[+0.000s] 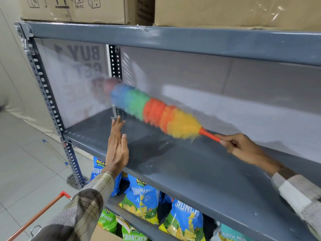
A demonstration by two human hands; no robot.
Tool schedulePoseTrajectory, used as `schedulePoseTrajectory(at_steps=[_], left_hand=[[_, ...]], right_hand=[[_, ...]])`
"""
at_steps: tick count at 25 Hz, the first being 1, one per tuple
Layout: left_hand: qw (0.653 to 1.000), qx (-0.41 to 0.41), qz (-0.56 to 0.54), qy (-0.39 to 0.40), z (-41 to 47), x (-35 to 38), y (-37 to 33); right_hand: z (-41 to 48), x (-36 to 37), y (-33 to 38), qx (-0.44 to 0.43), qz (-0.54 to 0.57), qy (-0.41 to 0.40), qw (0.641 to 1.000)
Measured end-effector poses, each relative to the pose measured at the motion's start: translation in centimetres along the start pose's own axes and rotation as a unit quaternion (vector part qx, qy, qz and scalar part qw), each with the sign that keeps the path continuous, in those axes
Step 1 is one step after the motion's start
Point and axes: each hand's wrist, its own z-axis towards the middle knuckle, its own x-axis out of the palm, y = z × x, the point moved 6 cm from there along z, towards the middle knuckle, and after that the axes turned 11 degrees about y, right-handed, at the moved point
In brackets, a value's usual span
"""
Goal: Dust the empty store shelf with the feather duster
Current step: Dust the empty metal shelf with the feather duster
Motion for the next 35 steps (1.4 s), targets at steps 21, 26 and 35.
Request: schedulePoseTrajectory(at_steps=[21,26,35], left_hand=[[1.0,-0.021,-0.013,-0.005,0.1,-0.1,0.5],[1.0,-0.02,-0.011,-0.003,0.0,0.0,0.6],[0.999,-0.027,-0.016,-0.013,0.1,0.1,1.3]], right_hand=[[1.6,-1.5,-1.4,0.137,-0.086,-0.104,0.981],[1.4,-0.6,2.3,-0.024,0.088,-0.118,0.989],[1.4,4.9,-1.6,0.098,0.038,0.116,0.988]])
